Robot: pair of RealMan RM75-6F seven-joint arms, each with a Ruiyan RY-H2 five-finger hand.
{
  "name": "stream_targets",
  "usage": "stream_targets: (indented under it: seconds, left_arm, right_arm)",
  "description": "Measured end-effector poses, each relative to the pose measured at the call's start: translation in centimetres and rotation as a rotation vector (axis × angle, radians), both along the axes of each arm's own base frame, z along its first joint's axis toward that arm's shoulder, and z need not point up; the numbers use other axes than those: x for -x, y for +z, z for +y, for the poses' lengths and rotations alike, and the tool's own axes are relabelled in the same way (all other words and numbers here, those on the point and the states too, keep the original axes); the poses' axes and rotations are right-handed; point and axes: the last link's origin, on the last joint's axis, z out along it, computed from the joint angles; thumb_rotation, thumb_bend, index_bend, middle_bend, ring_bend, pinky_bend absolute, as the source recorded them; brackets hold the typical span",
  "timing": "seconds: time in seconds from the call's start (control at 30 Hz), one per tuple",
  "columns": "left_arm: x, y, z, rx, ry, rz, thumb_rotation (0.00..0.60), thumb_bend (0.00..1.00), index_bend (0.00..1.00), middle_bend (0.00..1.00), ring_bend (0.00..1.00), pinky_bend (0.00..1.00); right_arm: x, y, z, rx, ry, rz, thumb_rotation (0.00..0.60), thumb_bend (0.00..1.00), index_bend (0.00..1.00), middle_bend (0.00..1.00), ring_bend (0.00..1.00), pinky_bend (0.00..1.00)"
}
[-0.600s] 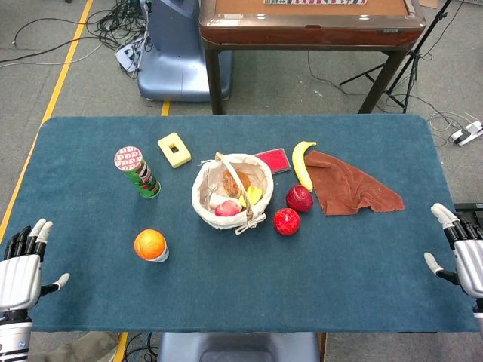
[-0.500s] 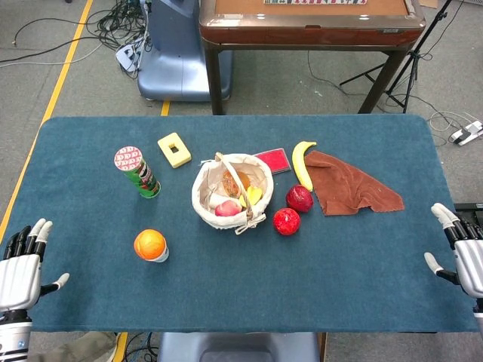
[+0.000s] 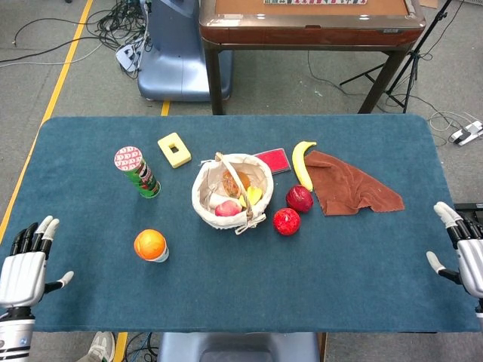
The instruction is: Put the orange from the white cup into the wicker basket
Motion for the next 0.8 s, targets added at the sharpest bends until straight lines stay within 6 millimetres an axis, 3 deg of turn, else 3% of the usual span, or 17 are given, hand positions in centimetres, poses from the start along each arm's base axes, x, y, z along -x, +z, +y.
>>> stream_targets:
  seconds: [0.53,0.8]
  left_arm:
    - [-3.0,-1.2,4.2,0.254,-0.248,-0.045,0.6,0.12,0.0,0.0,0.0,0.06]
    - [-5.5,-3.3,6.5,0.425,-0.323,-0.077,0.6,0.12,0.0,0.0,0.0,0.06]
  right_arm:
    - [-0.4,0.1,0.0,0.003,0.01,0.006,0.6,0.3,0.09,0.12,0.11,0.23]
    - [-0.4,0.2,0.1,0.003,0.011,0.006,0.6,0.3,0.09,0.12,0.11,0.23]
